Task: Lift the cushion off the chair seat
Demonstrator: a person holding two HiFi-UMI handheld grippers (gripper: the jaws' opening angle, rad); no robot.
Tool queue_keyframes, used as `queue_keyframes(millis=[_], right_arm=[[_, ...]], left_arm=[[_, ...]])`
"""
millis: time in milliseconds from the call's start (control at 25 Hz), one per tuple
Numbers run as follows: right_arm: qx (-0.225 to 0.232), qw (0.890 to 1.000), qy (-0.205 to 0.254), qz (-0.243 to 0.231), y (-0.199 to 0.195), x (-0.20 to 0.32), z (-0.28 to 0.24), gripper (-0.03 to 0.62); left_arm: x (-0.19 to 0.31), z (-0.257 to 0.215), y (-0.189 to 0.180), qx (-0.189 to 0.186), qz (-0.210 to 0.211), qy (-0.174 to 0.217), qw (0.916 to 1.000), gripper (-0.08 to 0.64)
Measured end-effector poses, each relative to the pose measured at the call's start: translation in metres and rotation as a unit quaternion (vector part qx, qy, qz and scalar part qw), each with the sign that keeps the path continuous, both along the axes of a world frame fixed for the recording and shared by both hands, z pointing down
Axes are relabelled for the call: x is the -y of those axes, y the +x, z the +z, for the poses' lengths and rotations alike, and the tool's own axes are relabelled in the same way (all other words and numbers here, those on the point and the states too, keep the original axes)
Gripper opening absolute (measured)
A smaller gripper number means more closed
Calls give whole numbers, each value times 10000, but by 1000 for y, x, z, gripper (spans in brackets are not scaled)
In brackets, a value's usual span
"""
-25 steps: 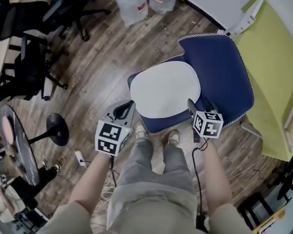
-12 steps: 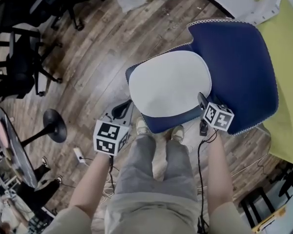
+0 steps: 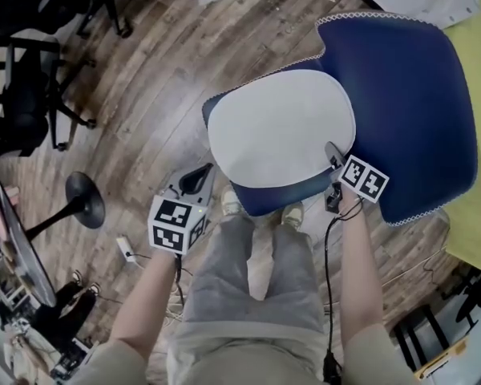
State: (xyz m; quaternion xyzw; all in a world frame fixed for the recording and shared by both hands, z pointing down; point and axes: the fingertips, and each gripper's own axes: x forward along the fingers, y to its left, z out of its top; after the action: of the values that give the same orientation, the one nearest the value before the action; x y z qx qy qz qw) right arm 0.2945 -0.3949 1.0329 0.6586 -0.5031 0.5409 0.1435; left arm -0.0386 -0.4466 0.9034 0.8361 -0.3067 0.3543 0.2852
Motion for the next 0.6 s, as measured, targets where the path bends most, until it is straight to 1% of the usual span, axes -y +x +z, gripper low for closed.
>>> queue_keyframes(millis=[80,120,160,240,360,440,520,600], right_arm=[[299,9995,100,60,-5,-1,2,276],[422,9990,130,40,-6,-1,2,263],[509,9986,156,4,-7,-1,0,234],[567,9981,240,-78,-10,0,-8,185],[504,9975,450,-186,-17,4,-35,108],[487,9969,581,-196,-19,5,-57,84],[510,9960,699,-233,-24,5,-81,78],[485,9949,801,-375,-32,5,-108,74]], left_arm=[[-3,1,0,-10,-27,0,10000,20],[-4,1,1,-10,-36,-3,10000,20],[-4,0,3,-4,-31,-5,10000,20],[-5,-6,5,4,-6,1,10000,20],[-7,-21,5,-20,-56,55,10000,20],[-8,-33,6,-28,-125,76,9999,20],[-12,-49,6,-46,-199,72,9998,20],[-17,-67,4,-51,-255,102,9996,20]])
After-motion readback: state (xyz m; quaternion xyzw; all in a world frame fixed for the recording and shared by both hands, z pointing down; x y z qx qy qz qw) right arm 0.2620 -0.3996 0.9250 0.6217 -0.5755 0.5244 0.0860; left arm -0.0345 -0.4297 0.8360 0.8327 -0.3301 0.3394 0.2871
